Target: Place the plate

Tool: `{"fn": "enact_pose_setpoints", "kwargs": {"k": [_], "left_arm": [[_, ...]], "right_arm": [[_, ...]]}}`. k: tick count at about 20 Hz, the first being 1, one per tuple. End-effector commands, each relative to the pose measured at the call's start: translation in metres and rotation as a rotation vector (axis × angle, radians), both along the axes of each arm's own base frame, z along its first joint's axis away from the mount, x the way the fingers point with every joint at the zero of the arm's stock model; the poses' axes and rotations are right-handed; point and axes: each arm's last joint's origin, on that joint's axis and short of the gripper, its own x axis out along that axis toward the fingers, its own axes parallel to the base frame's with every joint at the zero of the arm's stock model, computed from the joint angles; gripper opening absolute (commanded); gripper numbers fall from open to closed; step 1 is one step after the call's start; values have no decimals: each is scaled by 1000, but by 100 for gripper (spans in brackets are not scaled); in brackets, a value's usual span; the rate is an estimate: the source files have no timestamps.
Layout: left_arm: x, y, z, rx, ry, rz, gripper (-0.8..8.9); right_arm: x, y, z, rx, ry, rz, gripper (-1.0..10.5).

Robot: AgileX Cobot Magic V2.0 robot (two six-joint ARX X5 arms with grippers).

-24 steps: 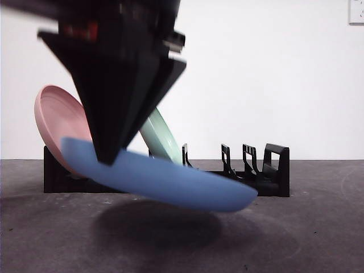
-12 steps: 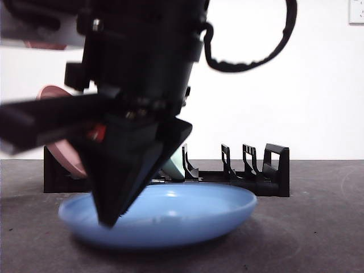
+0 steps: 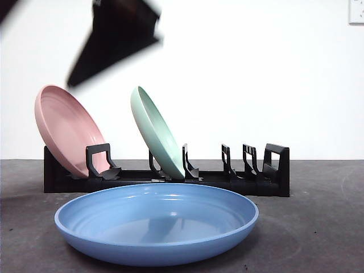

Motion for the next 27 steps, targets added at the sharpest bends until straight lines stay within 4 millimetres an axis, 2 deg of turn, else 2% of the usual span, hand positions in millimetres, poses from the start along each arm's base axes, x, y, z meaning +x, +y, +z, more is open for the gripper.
{"fn": "enact_pose_setpoints", "kwargs": {"k": [1, 3, 8, 11, 13, 18, 25, 27], "left_arm": [[0, 0, 6, -2, -30, -5, 402], [0, 0, 7, -2, -37, -5, 402], [5, 0, 13, -1, -100, -5, 402], [14, 0, 15, -2, -117, -5, 402], [25, 0, 11, -23, -78, 4, 402], [55, -3, -1, -32, 30, -16, 404], [108, -19, -27, -4, 228, -60, 407], [131, -30, -29, 47, 290, -40, 407]], "right_arm": [[5, -20, 22, 35, -9, -63, 294], [19, -50, 37, 44, -46, -167, 289], [55, -143, 67, 64, -105, -446, 289], [64, -187, 80, 119, -130, -541, 285], [67, -208, 87, 215, -87, -542, 285], [70, -231, 93, 300, -91, -587, 284], [73, -237, 93, 268, -124, -647, 285], [73, -238, 92, 244, -142, -668, 285]]}}
